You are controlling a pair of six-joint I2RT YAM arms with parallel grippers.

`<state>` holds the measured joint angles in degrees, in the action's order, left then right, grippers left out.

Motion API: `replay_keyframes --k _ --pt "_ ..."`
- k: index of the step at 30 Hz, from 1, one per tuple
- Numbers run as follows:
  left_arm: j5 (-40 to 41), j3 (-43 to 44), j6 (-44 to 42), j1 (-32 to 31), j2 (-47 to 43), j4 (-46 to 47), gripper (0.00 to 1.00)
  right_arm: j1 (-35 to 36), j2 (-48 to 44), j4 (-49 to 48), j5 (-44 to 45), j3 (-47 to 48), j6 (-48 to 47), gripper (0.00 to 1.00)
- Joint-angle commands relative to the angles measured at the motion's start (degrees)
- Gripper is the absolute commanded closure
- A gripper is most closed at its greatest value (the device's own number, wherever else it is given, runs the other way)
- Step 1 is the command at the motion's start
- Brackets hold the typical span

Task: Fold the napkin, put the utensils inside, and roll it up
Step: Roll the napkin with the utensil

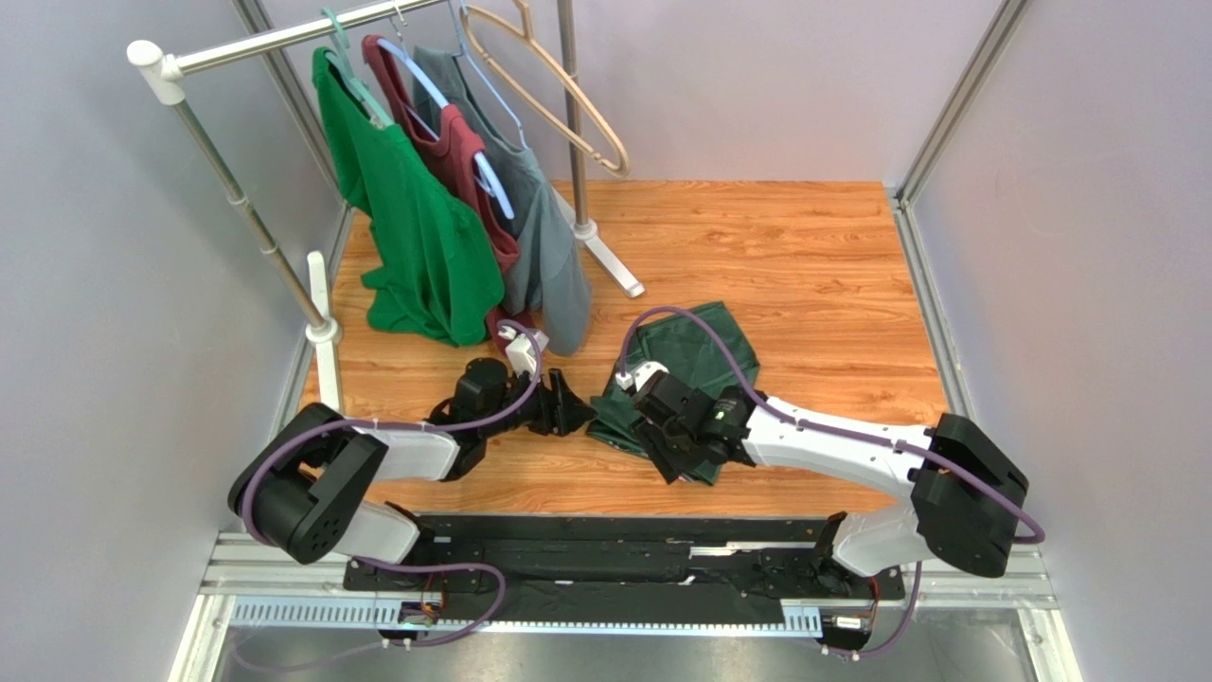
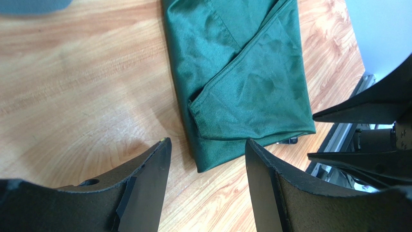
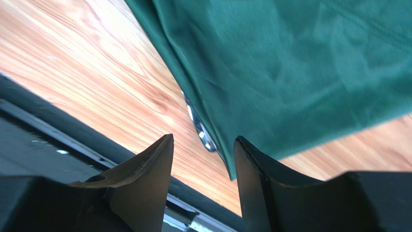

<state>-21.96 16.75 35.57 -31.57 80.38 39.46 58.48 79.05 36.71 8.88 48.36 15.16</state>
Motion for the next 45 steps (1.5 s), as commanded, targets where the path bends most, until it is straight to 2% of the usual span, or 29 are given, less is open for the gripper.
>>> replay_keyframes --k 1,11,13,15,25,31,45 --pt "-0.37 0.30 1.25 -0.42 0.22 1.23 0.34 2.25 1.19 2.58 10.27 0.33 4.44 0.46" --pt "-0.28 0.21 1.60 -0.42 0.48 1.06 0.34 6.21 7.00 3.55 13.79 1.21 4.97 0.45" --pt "-0.37 0.30 1.61 -0.42 0.57 1.05 0.34 6.56 7.44 3.02 13.35 1.12 4.97 0.37" --pt "-0.46 0.30 1.52 -0.42 0.48 0.88 0.34 6.82 7.88 2.76 13.88 1.21 5.32 0.36" --pt "-0.11 0.56 1.34 -0.42 -0.31 -0.18 0.34 6.82 12.10 8.37 23.98 4.64 9.10 0.36" --pt "-0.28 0.47 1.17 -0.42 -0.75 -0.53 0.34 6.30 13.59 9.70 26.01 5.69 10.33 0.36" --pt "-2.74 1.17 3.01 -0.42 0.12 -1.05 0.34 7.09 8.41 6.80 18.63 5.61 8.75 0.36"
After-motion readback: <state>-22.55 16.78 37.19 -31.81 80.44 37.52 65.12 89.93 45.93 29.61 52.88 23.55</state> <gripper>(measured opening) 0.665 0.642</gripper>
